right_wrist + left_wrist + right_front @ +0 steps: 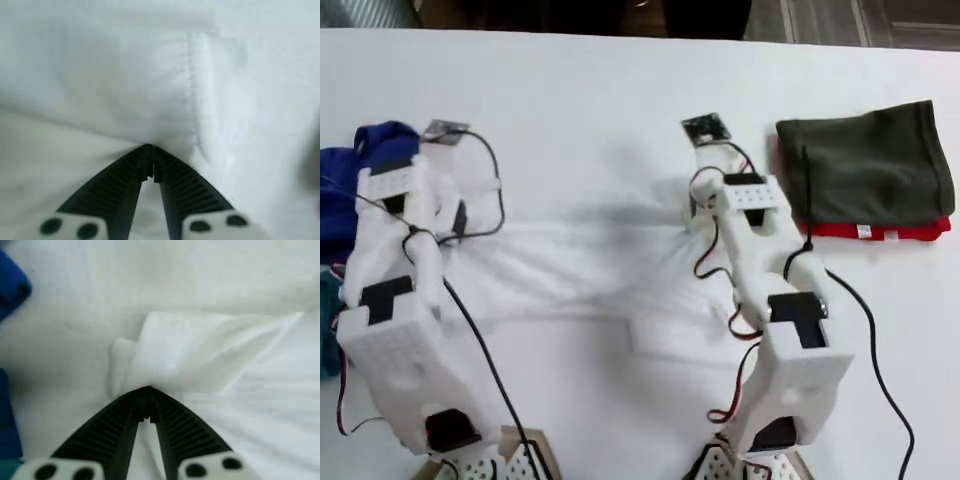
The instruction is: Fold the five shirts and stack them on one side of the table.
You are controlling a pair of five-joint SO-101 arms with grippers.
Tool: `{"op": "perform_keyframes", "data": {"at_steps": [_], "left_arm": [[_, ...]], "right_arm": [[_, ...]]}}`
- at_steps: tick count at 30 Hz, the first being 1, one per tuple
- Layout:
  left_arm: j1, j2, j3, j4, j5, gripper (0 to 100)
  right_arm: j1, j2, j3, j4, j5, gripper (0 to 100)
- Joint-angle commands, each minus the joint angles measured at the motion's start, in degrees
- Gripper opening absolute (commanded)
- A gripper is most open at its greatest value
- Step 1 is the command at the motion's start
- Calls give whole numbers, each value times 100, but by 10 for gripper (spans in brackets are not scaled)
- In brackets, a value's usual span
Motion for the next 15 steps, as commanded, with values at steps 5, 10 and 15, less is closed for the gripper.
{"op": "perform_keyframes", "data": {"at_steps": [5, 10, 15], "left_arm": [[26, 536, -1684, 818, 44, 24], [105, 932, -3011, 1934, 62, 24], [149, 1037, -4189, 2725, 70, 24]], "right_arm": [[171, -22, -501, -57, -35, 20], [145, -233, -615, 374, -35, 20], [-84, -831, -642, 505, -35, 20]]}}
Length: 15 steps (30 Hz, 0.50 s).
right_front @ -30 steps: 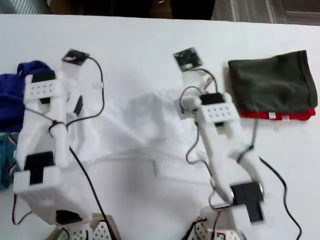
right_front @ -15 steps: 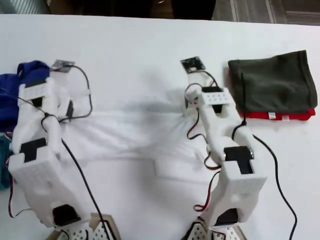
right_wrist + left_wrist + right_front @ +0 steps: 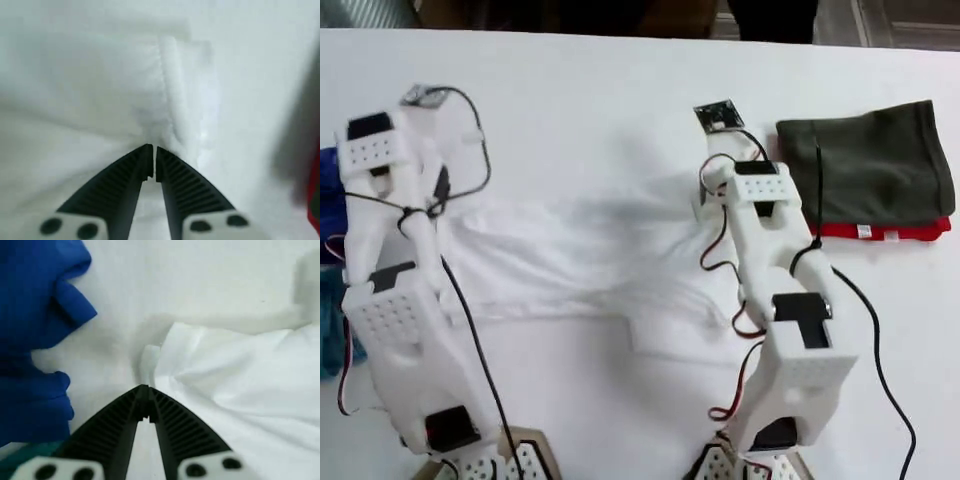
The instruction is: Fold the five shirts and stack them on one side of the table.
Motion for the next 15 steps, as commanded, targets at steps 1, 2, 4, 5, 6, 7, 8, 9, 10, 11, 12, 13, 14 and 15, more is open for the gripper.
{"op": "perform_keyframes", "data": {"at_steps": [1, 2, 4, 5, 6, 7, 8, 9, 10, 11, 12, 13, 14, 15], "left_arm": [[176, -62, -927, 422, 62, 24], [229, -62, -1059, 519, 62, 24], [396, -44, -1174, 580, 62, 24], [475, -35, -1121, 545, 62, 24], [589, 18, -1007, 440, 62, 24], [695, 105, -875, 299, 62, 24], [774, 220, -743, 158, 53, 24], [835, 352, -620, 18, 53, 24], [870, 519, -514, -105, 53, 24], [888, 677, -453, -202, 53, 24], [870, 826, -444, -246, 53, 24], [862, 958, -444, -281, 53, 24], [818, 1055, -444, -281, 53, 24], [756, 1143, -453, -281, 53, 24]], "right_arm": [[-198, -725, -246, -48, -35, 20], [-268, -787, -246, -110, -35, 20], [-400, -822, -246, -295, -35, 20], [-470, -769, -246, -382, -35, 20], [-541, -673, -246, -479, -35, 20], [-593, -549, -246, -567, -35, 20], [-629, -391, -246, -664, -35, 20], [-646, -215, -246, -743, -35, 20], [-646, -48, -246, -813, -35, 20], [-620, 119, -246, -848, -35, 20], [-585, 259, -246, -857, -35, 20], [-523, 374, -246, -857, -35, 20], [-444, 479, -246, -848, -35, 20], [-365, 549, -246, -840, -35, 20]]}}
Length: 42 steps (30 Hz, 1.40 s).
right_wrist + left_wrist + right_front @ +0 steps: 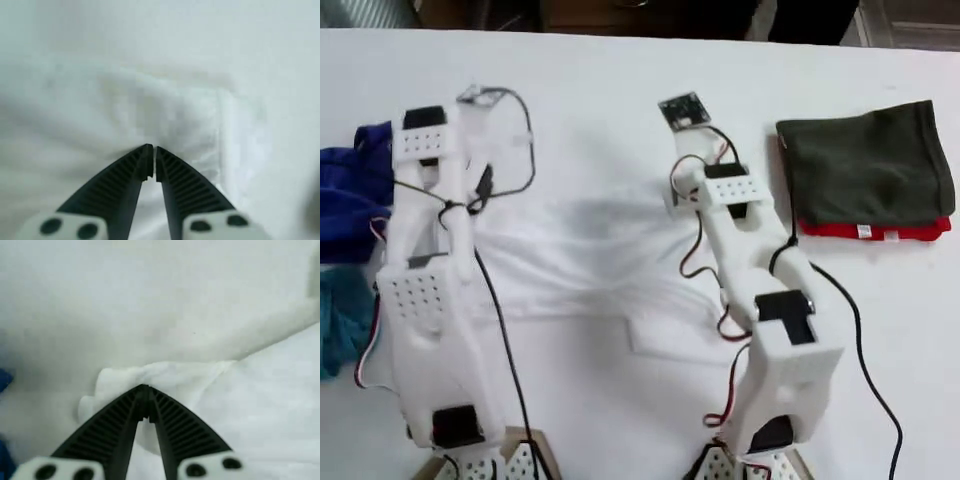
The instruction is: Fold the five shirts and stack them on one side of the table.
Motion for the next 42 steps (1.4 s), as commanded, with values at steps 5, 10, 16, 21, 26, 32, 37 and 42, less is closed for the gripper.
{"op": "perform_keyframes", "data": {"at_steps": [5, 10, 16, 21, 26, 32, 37, 42], "left_arm": [[-448, 97, -75, 53, 53, 24], [-765, 123, -66, 519, 9, 24], [-791, 70, -127, 747, -9, 24], [-756, -264, -936, 1284, 0, 24], [-791, -1090, -1393, 1468, 9, 24], [-747, -2813, 585, 1459, -369, 24], [-765, -4229, 3732, 369, -774, 24], [-387, -4976, 6176, -1029, -782, 24]], "right_arm": [[611, 251, -413, -57, 62, 20], [778, 418, -571, 22, 765, 20], [831, 382, -747, 233, 774, 20], [804, -409, -800, 646, 765, 20], [787, -1763, -527, 1156, 756, 20], [690, -3547, 1336, 1262, 782, 20], [541, -4673, 3244, 875, 809, 20], [541, -4936, 4492, 4, 818, 20]]}}
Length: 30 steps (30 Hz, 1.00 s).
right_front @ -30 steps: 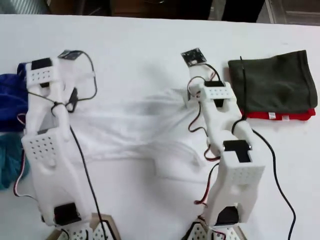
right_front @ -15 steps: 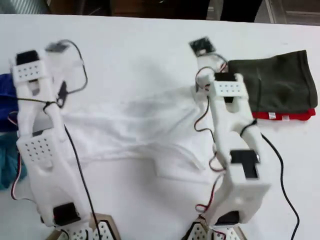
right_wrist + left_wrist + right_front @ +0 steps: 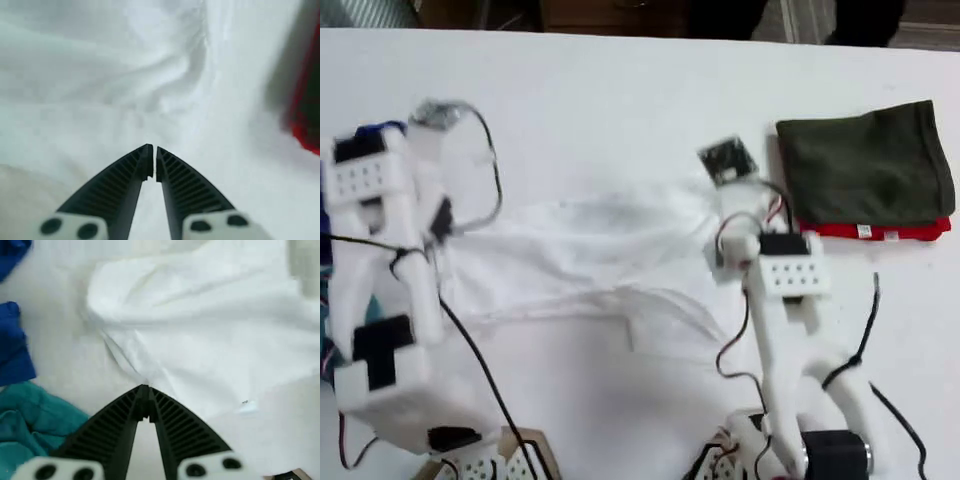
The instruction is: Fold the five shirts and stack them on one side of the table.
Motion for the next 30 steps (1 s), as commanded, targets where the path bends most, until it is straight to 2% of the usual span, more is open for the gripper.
{"op": "perform_keyframes", "data": {"at_steps": [1, 5, 9, 13, 19, 22, 24, 30], "left_arm": [[316, -668, 1657, -818, -35, 24], [369, -721, 2492, -1380, -70, 24], [360, -721, 2888, -1512, -308, 24], [132, -747, 2958, -1433, -484, 24], [-308, -721, 2642, -1371, -888, 24], [-299, -756, 2457, -1363, -870, 24], [-290, -756, 2202, -1213, -862, 24], [-281, -756, 681, 9, -862, 24]], "right_arm": [[-31, -312, 580, -435, 35, 20], [-31, -312, 923, -356, 105, 20], [-92, -356, 1231, -84, 756, 20], [-57, -356, 1354, 418, 1451, 20], [435, -365, 1310, 699, 2092, 20], [558, -505, 1055, 725, 1996, 20], [541, -804, 888, 716, 1653, 20], [48, -1991, 440, 497, 404, 20]]}}
